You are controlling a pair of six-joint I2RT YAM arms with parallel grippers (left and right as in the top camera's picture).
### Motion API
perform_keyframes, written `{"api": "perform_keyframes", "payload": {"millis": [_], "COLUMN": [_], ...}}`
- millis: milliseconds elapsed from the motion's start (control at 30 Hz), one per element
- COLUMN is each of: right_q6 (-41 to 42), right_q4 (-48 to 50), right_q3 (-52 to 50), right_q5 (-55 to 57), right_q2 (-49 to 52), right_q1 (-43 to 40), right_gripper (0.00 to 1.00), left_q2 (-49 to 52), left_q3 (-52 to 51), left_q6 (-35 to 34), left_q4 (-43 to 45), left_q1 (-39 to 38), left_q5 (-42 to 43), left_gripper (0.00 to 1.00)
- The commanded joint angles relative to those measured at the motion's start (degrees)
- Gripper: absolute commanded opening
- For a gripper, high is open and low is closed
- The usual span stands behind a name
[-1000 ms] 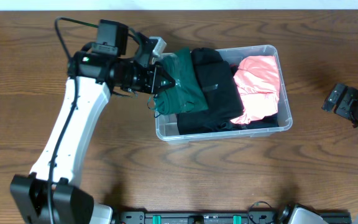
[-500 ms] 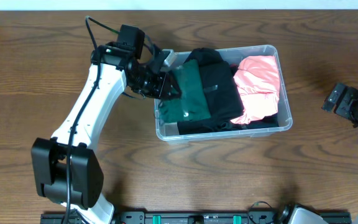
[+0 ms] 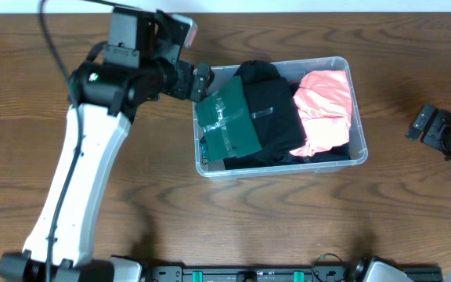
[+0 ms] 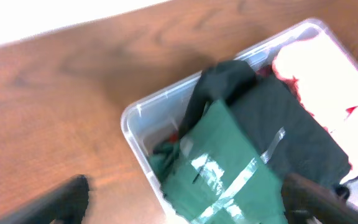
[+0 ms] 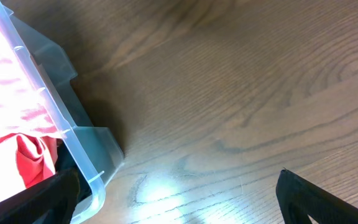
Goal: Pack container
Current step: 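Carry the green cloth with the left gripper and lay it in the bin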
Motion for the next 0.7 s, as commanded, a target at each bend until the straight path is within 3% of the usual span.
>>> {"api": "perform_keyframes", "payload": {"millis": [0,33,100,467,500,667], "right_q6": [-0.8,-0.8,-0.8,-0.8,-0.8,-0.8], "right_q4": [0.0,-0.1,-0.2,-0.6,-0.6,-0.6], "right_q3": [0.0,0.0,0.0,0.0,0.0,0.0], "right_q5": [-0.2,-0.2,-0.2,-0.2,-0.2,-0.3], "right_q2": [-0.2,-0.2,-0.2,-0.2,-0.2,-0.2], "right_q1": [-0.4,-0.4,-0.4,-0.4,-0.4,-0.4], "right_gripper": [0.99,0.99,0.99,0.99,0.99,0.99], "left_q2": [2.2,3.2,5.6,26.2,27.5,26.3], "left_q3": [0.0,-0.1,-0.1,-0.1,-0.1,1.4], "left_q6": [0.2,0.2,0.2,0.2,0.2,0.8], "left_q4": [0.7,1.2,2.1,3.3,3.0,0.3], "left_q1": [-1.9,-2.7,-4.3,-11.8,-12.1,-11.9], "left_q5": [-1.9,-1.9,-1.9,-1.9,-1.8,-2.0], "left_gripper": [0.55,0.32,0.20,0.19,0.15,0.12]}}
